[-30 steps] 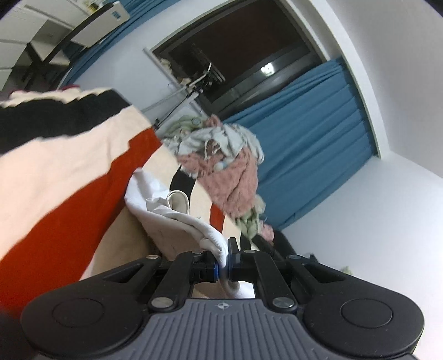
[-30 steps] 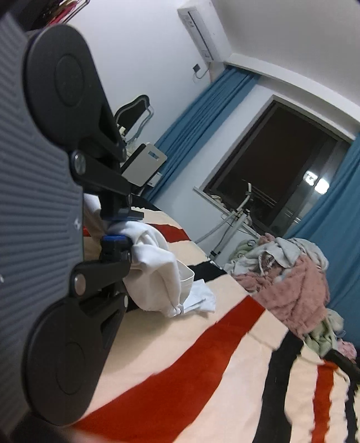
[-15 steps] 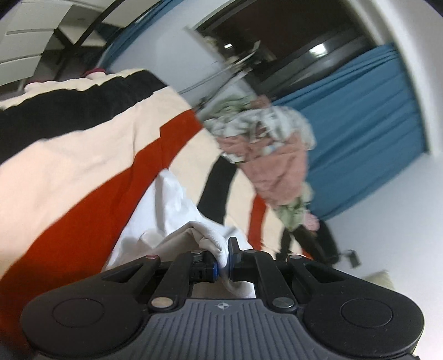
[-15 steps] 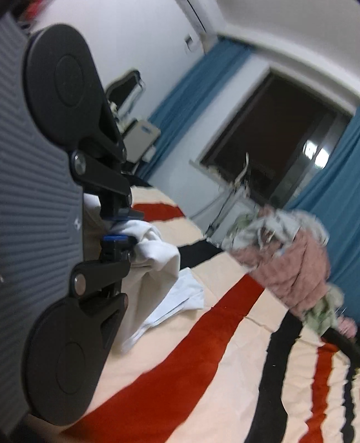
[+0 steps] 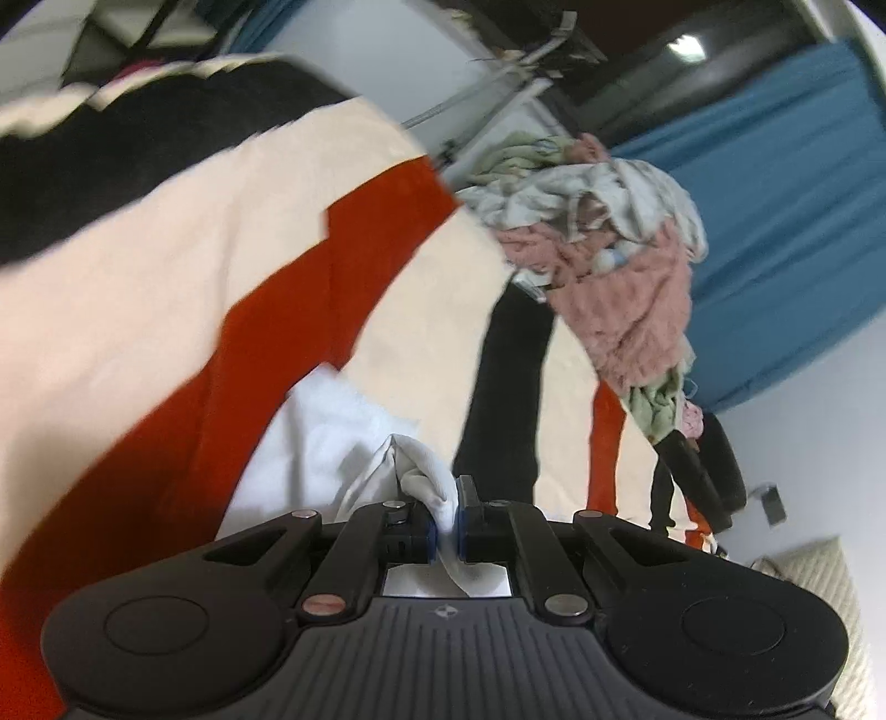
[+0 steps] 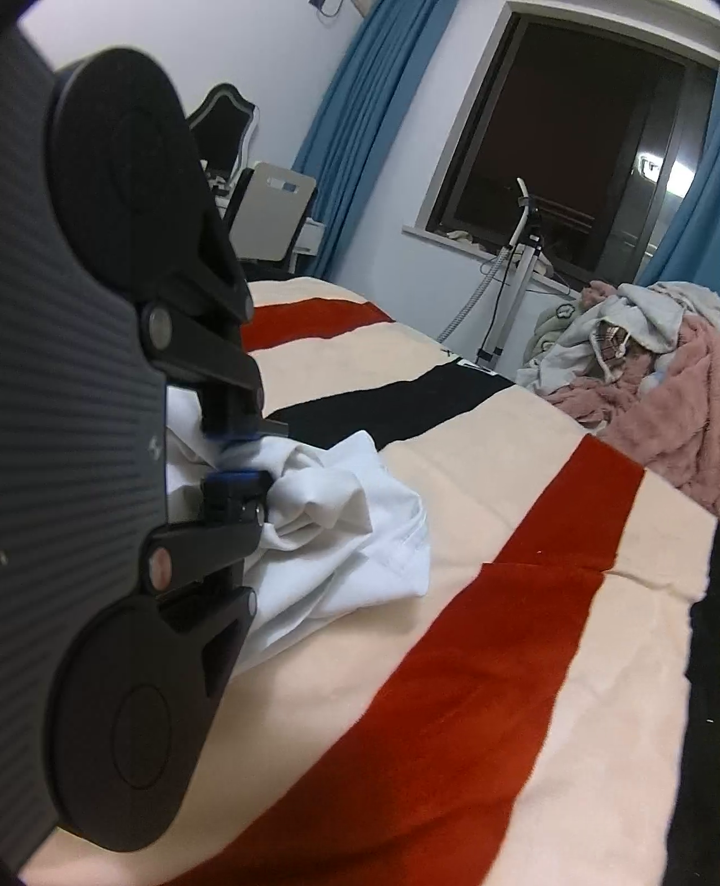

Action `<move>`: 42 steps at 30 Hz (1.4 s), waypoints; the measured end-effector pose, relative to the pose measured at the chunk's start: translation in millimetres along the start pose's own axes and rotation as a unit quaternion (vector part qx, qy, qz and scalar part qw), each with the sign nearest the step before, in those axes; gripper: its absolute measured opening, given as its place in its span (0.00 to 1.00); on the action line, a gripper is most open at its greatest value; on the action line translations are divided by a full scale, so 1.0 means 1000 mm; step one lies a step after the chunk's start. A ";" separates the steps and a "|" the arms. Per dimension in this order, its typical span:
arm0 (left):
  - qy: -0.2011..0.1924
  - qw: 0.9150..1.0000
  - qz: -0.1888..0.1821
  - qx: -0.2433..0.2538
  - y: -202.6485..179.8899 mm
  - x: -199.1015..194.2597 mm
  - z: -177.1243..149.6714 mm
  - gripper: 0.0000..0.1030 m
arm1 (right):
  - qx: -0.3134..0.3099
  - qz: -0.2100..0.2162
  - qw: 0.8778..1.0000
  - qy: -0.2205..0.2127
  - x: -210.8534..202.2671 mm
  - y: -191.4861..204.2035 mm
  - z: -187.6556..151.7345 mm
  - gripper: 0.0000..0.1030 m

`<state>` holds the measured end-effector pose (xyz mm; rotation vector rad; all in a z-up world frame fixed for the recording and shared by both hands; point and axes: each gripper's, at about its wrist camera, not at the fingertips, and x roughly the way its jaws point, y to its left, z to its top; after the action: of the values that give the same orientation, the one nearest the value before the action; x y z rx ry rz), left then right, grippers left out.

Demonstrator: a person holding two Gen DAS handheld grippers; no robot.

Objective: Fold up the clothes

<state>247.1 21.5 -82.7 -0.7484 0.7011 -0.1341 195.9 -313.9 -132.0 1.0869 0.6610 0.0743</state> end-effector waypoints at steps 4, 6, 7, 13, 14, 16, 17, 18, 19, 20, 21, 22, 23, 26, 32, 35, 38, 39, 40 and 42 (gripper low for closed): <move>-0.037 0.996 -0.020 0.076 -0.017 -0.002 0.003 0.07 | -0.025 0.034 0.999 -0.006 0.002 0.014 0.015 0.15; -0.036 0.995 -0.016 0.096 -0.016 0.002 0.001 0.08 | -0.038 0.049 0.998 -0.006 -0.001 0.022 0.021 0.21; -0.031 0.994 -0.017 0.099 -0.014 0.004 0.000 0.09 | -0.049 0.058 0.997 -0.005 -0.002 0.026 0.023 0.35; 0.007 0.993 -0.037 0.109 -0.007 0.014 -0.003 0.65 | -0.096 0.080 0.991 0.036 -0.003 0.027 0.013 0.86; 0.004 0.992 -0.041 0.119 -0.009 0.011 -0.003 0.79 | -0.104 0.084 0.990 0.043 -0.004 0.028 0.009 0.86; -0.020 0.989 -0.040 0.141 -0.016 0.004 -0.007 0.94 | -0.136 0.089 0.986 0.027 -0.009 0.035 0.001 0.86; -0.032 0.987 -0.035 0.152 -0.019 0.002 -0.009 0.97 | -0.156 0.088 0.984 0.017 -0.012 0.040 -0.003 0.85; -0.037 0.985 -0.027 0.164 -0.021 0.001 -0.011 0.97 | -0.185 0.080 0.979 0.012 -0.012 0.045 -0.007 0.84; -0.035 0.984 -0.018 0.173 -0.022 0.003 -0.012 0.97 | -0.213 0.071 0.974 0.007 -0.012 0.050 -0.011 0.70; -0.031 0.983 -0.008 0.182 -0.022 0.007 -0.014 0.97 | -0.233 0.057 0.971 0.006 -0.009 0.052 -0.014 0.64; -0.026 0.982 0.004 0.190 -0.020 0.011 -0.016 0.97 | -0.252 0.043 0.967 0.006 -0.007 0.054 -0.016 0.58; -0.021 0.980 0.019 0.197 -0.019 0.015 -0.018 0.97 | -0.266 0.026 0.963 0.006 -0.002 0.053 -0.017 0.43; -0.015 0.978 0.038 0.205 -0.017 0.021 -0.020 0.97 | -0.283 0.003 0.959 0.005 0.003 0.051 -0.019 0.35; 0.011 0.970 0.089 0.227 -0.009 0.040 -0.027 0.95 | -0.345 -0.073 0.936 -0.012 0.028 0.048 -0.020 0.28; -0.002 0.949 0.113 0.293 -0.020 0.038 -0.045 0.94 | -0.371 -0.101 0.923 -0.001 0.048 0.042 -0.024 0.28; -0.007 0.950 0.102 0.296 -0.027 0.024 -0.049 0.94 | -0.375 -0.086 0.923 -0.014 0.024 0.050 -0.030 0.28; -0.014 0.950 0.090 0.299 -0.036 0.000 -0.056 0.94 | -0.384 -0.070 0.920 -0.035 -0.011 0.058 -0.036 0.29; -0.015 0.950 0.088 0.300 -0.037 -0.008 -0.060 0.94 | -0.391 -0.068 0.917 -0.042 -0.023 0.060 -0.040 0.29; -0.016 0.949 0.086 0.302 -0.038 -0.016 -0.063 0.94 | -0.397 -0.071 0.914 -0.045 -0.033 0.060 -0.043 0.29; -0.017 0.949 0.084 0.305 -0.039 -0.032 -0.071 0.94 | -0.402 -0.075 0.911 -0.048 -0.048 0.058 -0.051 0.29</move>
<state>183.2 -37.4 -76.8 -0.0964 0.6384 -0.1711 145.0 -263.5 -76.1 0.2388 0.5414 0.1439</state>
